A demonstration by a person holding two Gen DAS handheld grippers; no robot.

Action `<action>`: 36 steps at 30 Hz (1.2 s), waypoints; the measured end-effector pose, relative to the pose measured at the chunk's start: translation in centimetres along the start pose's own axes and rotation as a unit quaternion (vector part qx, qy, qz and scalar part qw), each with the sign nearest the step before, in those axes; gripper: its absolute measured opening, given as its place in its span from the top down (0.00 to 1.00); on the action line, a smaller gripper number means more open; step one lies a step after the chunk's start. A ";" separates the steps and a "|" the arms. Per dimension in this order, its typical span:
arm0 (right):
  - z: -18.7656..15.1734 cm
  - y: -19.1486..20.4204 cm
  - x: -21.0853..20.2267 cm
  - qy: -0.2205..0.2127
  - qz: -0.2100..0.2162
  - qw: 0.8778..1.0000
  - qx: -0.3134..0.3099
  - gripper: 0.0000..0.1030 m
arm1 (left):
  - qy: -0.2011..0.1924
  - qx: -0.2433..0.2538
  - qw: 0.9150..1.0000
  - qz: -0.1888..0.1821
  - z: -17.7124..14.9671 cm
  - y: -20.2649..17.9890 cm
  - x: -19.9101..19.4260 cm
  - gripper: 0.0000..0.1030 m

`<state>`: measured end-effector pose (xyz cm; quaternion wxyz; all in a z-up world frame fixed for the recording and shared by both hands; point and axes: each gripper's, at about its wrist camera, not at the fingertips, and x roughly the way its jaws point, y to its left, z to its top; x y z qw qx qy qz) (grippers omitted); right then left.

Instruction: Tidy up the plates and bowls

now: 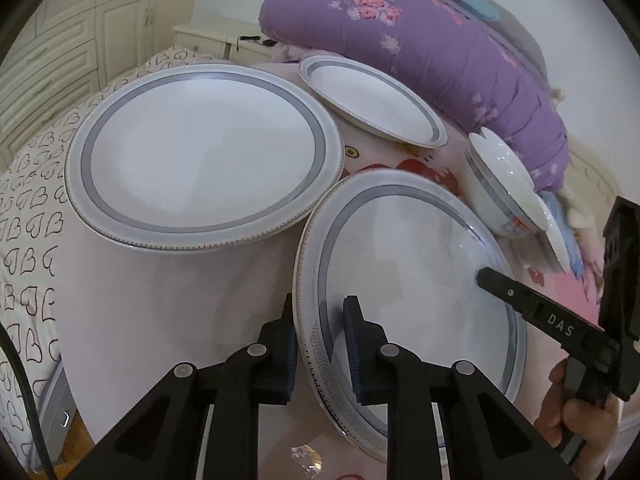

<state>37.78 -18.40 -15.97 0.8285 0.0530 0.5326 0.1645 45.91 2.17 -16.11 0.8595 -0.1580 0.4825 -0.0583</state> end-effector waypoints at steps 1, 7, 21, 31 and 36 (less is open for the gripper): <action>-0.1 0.1 0.0 -0.001 -0.002 1.000 -0.001 0.72 | -0.001 -0.001 1.000 0.001 0.0 -0.1 0.0 0.84; -0.9 0.0 -0.9 -0.002 0.006 1.000 0.005 0.74 | -0.002 0.000 1.000 -0.001 -0.5 -0.2 -0.8 0.84; -3.2 1.7 -3.7 -0.010 0.017 1.000 -0.008 0.75 | -0.017 0.007 1.000 -0.002 -2.6 -0.1 -5.5 0.83; -5.2 5.2 -6.0 -0.019 0.029 0.999 -0.036 0.75 | -0.039 -0.002 0.999 0.002 -5.3 2.2 -11.0 0.82; -6.5 6.5 -5.9 -0.017 0.030 0.998 -0.047 0.75 | -0.036 -0.010 0.999 0.006 -7.4 3.6 -12.3 0.82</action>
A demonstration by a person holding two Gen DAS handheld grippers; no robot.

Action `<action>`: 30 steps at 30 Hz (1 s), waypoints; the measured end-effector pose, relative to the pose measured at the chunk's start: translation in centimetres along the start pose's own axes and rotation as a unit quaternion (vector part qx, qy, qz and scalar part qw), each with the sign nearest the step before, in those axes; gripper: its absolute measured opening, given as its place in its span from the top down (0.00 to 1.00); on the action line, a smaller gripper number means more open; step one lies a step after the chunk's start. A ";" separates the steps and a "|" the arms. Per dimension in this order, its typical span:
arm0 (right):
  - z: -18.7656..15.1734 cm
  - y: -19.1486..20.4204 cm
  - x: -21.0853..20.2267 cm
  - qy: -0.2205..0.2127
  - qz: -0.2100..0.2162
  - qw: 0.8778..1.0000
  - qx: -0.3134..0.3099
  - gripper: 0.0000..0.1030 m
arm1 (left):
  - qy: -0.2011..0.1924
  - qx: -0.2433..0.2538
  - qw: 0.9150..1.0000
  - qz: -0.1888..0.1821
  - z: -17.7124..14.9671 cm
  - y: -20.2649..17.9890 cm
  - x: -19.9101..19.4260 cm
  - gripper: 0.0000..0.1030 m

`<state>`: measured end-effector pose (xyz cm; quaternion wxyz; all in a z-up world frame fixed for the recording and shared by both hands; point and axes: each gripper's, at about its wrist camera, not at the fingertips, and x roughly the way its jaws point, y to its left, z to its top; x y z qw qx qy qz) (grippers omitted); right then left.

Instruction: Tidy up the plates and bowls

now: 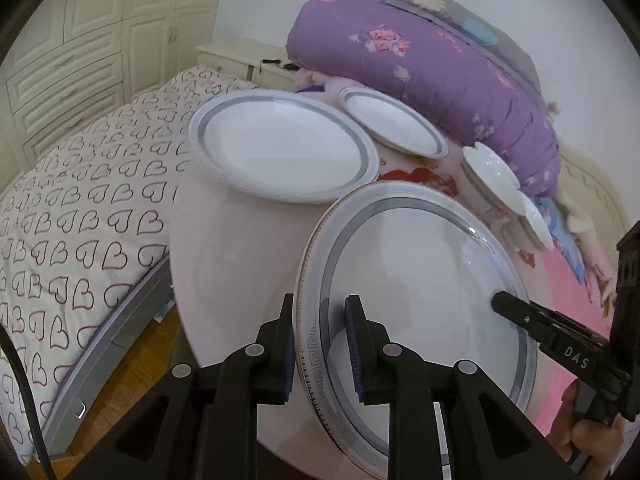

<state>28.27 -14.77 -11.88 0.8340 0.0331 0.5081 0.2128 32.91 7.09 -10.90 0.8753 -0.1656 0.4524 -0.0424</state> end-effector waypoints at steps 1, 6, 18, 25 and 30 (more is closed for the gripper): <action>-0.2 0.1 0.2 0.002 -0.001 1.000 -0.002 0.75 | 0.003 -0.001 1.000 0.000 -0.5 0.3 -0.2 0.82; -1.3 0.4 1.1 0.016 -0.006 1.000 -0.006 0.75 | 0.018 -0.007 1.000 0.000 -1.8 1.1 -0.2 0.81; -1.6 0.2 2.6 0.026 -0.012 1.000 -0.012 0.75 | 0.011 0.009 1.000 0.018 -1.1 0.4 1.5 0.81; -1.6 0.2 2.5 0.032 -0.012 0.999 -0.016 0.75 | 0.011 0.016 1.000 0.019 -1.2 0.4 1.8 0.80; -1.4 0.4 1.9 0.020 -0.017 0.999 -0.021 0.73 | 0.007 0.022 0.999 0.032 -0.9 0.2 1.5 0.78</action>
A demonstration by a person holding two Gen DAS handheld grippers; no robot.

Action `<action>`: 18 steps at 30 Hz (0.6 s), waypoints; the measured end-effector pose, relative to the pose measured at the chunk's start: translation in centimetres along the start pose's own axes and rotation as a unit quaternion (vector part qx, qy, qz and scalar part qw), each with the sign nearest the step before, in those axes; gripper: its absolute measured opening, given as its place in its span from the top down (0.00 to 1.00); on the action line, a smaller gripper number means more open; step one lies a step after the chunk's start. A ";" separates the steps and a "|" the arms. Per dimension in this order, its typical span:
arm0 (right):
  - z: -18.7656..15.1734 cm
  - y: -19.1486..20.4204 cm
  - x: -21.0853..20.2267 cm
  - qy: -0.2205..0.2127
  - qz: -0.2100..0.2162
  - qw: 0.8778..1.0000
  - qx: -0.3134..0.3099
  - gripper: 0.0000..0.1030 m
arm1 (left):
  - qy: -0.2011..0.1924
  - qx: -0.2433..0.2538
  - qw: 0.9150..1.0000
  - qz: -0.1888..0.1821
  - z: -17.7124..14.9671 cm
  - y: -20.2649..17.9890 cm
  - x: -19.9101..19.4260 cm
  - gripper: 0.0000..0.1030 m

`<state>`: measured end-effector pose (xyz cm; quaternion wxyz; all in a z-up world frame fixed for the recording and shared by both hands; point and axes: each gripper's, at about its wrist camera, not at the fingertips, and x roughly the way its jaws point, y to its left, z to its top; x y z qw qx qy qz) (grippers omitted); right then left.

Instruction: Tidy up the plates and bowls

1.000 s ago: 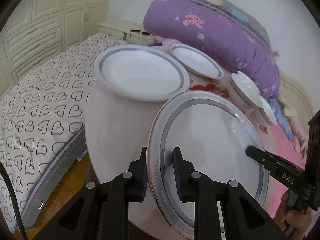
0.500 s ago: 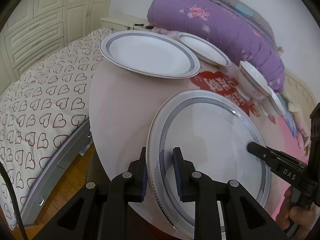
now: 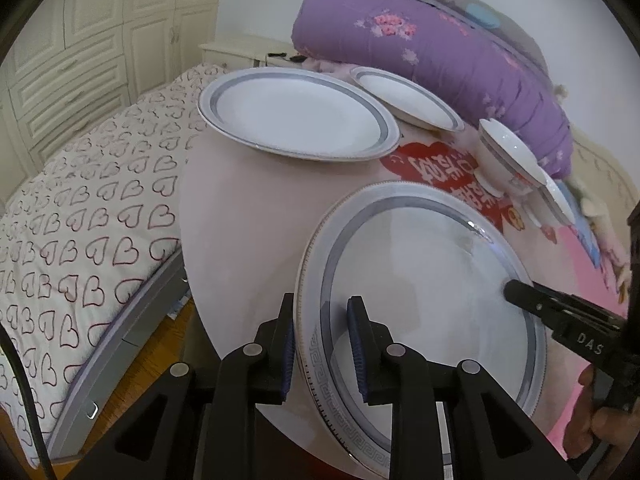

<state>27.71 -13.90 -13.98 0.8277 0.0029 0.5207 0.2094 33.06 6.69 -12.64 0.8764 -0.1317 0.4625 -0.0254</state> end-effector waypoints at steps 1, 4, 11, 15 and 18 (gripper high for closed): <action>0.1 0.0 -0.2 -0.003 0.000 1.000 0.000 0.71 | -0.003 0.001 1.000 0.004 0.1 0.0 -0.2 0.75; 0.4 -0.4 -0.7 -0.015 -0.002 1.000 0.008 0.42 | -0.019 0.001 1.000 0.010 0.3 -0.3 -1.0 0.35; 1.7 -1.5 -2.0 -0.044 0.005 0.999 0.030 0.00 | -0.073 0.015 0.996 0.039 1.0 -1.1 -3.8 0.01; 3.0 -1.1 -2.4 -0.053 0.009 0.998 0.027 0.00 | -0.084 0.021 0.994 0.065 1.6 -1.0 -4.4 0.01; 4.3 -0.5 -2.8 -0.060 0.021 0.998 0.018 0.00 | -0.096 0.012 0.993 0.072 2.4 -0.4 -4.8 0.01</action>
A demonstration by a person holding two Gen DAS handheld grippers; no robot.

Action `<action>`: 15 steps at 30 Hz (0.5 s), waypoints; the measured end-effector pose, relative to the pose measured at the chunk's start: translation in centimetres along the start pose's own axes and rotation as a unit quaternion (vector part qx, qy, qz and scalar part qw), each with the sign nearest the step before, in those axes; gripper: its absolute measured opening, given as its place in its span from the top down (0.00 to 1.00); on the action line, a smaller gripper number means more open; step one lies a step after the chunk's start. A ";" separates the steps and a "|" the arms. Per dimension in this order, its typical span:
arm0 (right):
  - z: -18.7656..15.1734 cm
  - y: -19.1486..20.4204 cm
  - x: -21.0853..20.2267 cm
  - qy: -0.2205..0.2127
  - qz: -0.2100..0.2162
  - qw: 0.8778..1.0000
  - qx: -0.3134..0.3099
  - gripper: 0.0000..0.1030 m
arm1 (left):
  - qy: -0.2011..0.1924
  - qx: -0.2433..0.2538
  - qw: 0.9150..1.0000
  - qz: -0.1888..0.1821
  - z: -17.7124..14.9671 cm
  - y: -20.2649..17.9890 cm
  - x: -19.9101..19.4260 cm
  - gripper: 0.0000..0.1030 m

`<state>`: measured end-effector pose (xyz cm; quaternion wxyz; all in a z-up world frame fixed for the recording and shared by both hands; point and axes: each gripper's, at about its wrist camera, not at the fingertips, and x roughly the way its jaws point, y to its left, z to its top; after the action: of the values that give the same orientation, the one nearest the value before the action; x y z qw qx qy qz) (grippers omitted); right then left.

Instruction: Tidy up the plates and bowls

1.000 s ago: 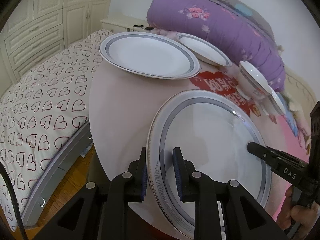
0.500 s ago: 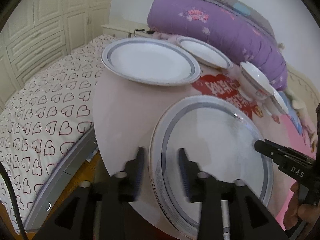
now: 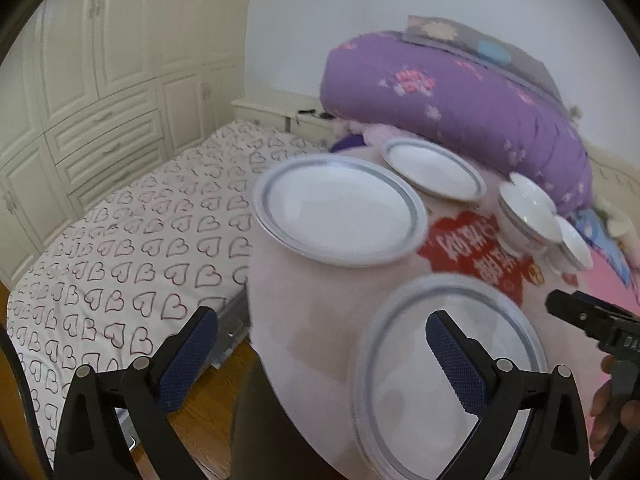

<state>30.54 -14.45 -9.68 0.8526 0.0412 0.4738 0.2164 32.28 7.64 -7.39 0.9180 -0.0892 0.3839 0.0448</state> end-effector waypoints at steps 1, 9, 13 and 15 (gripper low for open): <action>0.5 0.2 -0.1 -0.002 0.006 1.000 -0.003 0.00 | -0.005 -0.006 1.000 0.003 0.5 0.6 0.0 0.01; 5.4 2.9 0.8 -0.016 0.035 0.999 -0.028 0.00 | -0.027 -0.044 0.998 0.031 3.7 4.5 1.2 0.01; 7.7 3.8 3.3 0.006 0.055 0.998 -0.021 0.00 | -0.022 -0.052 0.998 0.037 5.1 5.6 3.2 0.01; 8.5 4.0 4.5 0.019 0.069 0.997 -0.014 0.00 | -0.017 -0.053 0.998 0.037 6.2 5.9 4.6 0.01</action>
<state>38.27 -7.88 -7.51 0.8271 0.0577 0.4824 0.2826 38.95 14.71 -7.16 0.9159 -0.1230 0.3687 0.1001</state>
